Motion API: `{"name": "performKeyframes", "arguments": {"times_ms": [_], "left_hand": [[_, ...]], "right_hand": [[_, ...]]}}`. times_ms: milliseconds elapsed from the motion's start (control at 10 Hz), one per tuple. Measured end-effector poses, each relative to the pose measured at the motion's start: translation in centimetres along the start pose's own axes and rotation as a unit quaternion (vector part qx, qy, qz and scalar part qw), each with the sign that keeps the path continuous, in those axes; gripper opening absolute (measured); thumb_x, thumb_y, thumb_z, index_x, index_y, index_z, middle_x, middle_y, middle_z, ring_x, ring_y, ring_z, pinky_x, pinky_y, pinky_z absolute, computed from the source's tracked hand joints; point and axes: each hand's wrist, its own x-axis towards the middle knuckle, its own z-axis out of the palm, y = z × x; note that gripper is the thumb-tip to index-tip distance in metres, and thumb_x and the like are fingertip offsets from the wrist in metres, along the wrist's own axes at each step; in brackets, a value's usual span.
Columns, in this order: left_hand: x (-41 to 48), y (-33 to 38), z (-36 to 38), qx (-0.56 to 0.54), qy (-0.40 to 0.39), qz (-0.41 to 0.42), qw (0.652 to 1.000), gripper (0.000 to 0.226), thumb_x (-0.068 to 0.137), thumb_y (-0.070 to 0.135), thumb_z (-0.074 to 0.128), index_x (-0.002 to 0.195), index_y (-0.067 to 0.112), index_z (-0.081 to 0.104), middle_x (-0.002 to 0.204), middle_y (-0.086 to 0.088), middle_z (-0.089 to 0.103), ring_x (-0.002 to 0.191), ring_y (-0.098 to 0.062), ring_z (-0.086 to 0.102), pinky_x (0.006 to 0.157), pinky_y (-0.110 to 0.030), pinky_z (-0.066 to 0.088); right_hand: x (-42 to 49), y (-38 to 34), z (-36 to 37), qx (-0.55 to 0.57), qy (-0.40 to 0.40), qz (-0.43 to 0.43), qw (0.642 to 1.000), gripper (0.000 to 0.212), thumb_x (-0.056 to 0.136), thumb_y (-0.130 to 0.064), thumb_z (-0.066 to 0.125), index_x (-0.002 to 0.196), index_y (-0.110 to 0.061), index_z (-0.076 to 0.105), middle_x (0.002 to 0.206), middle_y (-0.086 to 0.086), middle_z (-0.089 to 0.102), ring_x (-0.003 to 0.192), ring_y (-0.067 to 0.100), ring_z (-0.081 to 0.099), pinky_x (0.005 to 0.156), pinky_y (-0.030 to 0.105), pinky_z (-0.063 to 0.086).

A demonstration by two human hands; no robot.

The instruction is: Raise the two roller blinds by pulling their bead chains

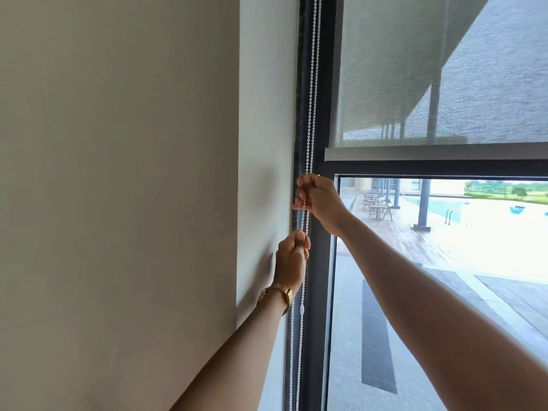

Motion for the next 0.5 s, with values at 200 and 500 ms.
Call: {"name": "performKeyframes", "arguments": {"times_ms": [200,500], "left_hand": [[-2.2,-1.2,-0.3,0.063,0.024,0.001,0.998,0.021,0.095,0.008,0.038,0.083,0.013,0.055,0.063,0.0,0.054,0.052,-0.007,0.045,0.055,-0.024,0.038],[-4.4,-0.9,3.2,0.251,0.139,0.19,0.939,0.06,0.091,0.045,0.04,0.144,0.018,0.028,0.153,-0.009,0.03,0.139,-0.025,0.032,0.112,-0.048,0.025]], "right_hand": [[-1.7,0.3,-0.2,-0.032,-0.011,0.054,0.998,0.028,0.097,0.001,0.035,0.104,-0.004,0.061,0.083,0.006,0.066,0.077,0.017,0.061,0.077,0.032,0.052],[-8.7,-1.6,-4.4,-0.253,0.164,-0.088,0.949,0.034,0.1,-0.02,0.04,0.128,-0.009,0.055,0.136,0.004,0.057,0.115,0.005,0.054,0.091,0.003,0.037]]}}
